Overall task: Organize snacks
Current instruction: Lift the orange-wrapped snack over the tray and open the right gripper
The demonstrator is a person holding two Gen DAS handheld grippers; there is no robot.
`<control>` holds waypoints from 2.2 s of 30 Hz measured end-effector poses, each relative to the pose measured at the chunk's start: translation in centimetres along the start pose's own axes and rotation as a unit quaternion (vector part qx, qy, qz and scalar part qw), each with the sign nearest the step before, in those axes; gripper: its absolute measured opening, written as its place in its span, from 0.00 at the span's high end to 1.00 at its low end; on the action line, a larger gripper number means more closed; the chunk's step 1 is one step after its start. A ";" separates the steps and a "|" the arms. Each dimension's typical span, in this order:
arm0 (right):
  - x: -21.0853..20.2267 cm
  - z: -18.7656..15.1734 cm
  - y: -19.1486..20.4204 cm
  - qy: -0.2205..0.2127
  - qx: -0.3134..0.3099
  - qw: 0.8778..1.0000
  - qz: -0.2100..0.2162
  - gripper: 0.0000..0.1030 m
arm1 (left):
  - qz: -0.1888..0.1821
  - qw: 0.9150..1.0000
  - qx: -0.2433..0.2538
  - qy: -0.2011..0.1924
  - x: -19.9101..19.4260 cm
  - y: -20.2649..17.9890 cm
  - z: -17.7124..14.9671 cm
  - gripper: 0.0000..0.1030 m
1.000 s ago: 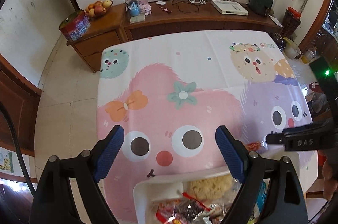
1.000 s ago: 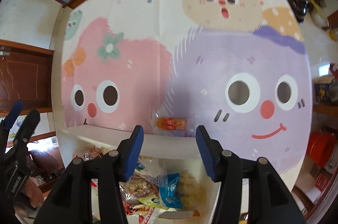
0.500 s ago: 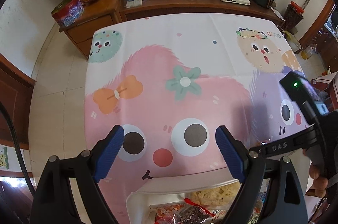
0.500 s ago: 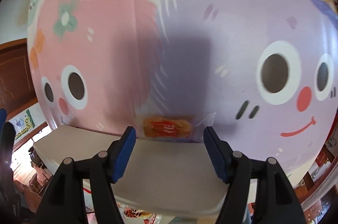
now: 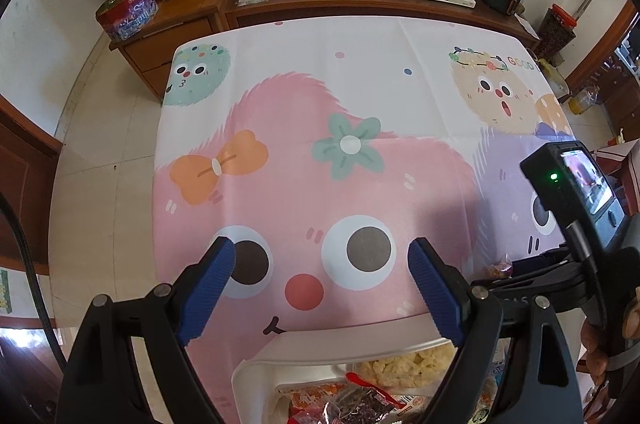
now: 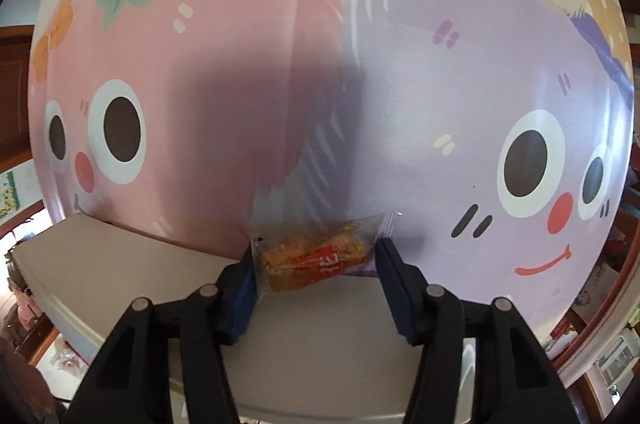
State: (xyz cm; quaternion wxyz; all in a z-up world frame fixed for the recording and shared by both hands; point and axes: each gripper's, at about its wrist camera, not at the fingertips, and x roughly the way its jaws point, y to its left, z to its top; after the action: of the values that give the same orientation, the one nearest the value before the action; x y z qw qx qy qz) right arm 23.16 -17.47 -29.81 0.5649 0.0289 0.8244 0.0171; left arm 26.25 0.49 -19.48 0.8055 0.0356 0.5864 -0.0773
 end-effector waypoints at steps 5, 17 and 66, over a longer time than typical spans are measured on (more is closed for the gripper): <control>-0.7 -1.0 -1.5 -0.011 0.013 0.999 0.031 0.57 | -0.003 1.000 -0.005 -0.002 -0.4 0.0 -0.3 0.15; -6.2 -3.5 -3.7 -0.121 0.040 0.989 0.076 0.82 | 0.010 1.000 -0.002 -0.016 -2.8 -0.7 -1.2 0.15; -15.0 -28.3 0.0 -0.373 -0.089 0.920 0.076 0.58 | 0.021 0.997 -0.024 -0.075 -18.2 -6.0 -17.3 0.09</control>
State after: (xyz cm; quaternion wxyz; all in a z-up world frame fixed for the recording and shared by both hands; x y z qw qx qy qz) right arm 2.16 -18.39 -5.60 0.8290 0.0449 0.5441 0.1214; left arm 3.54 -1.39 -7.34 0.8491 0.0229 0.5255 -0.0493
